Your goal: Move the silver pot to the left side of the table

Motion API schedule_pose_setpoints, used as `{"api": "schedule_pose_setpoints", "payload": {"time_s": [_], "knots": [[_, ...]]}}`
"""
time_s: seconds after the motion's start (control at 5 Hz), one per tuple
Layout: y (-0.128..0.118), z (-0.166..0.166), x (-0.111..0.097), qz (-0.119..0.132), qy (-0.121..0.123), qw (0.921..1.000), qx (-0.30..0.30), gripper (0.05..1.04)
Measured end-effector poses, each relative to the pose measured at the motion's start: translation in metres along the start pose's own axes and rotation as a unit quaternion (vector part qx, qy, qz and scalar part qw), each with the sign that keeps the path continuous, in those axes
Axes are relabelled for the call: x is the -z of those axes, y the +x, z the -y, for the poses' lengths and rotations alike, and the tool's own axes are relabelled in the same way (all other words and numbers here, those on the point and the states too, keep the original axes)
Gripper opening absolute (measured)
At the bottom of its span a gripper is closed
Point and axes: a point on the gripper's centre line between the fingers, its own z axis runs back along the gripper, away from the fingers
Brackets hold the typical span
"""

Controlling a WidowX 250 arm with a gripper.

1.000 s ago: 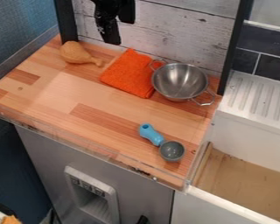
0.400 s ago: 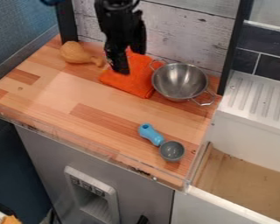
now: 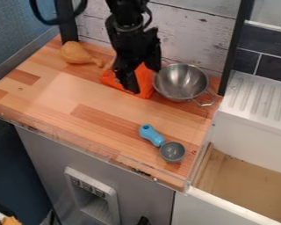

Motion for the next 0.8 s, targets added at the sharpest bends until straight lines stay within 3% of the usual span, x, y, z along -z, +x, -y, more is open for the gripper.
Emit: {"api": "schedule_pose_setpoints", "payload": {"time_s": [0.2, 0.6, 0.8], "knots": [[-0.009, 0.003, 0.012, -0.001, 0.001, 0.9998, 0.021, 0.999], [-0.022, 0.002, 0.037, 0.009, 0.025, 0.9988, 0.041, 0.999], [-0.029, 0.005, 0.044, 0.010, 0.027, 0.9983, 0.051, 0.948]]}}
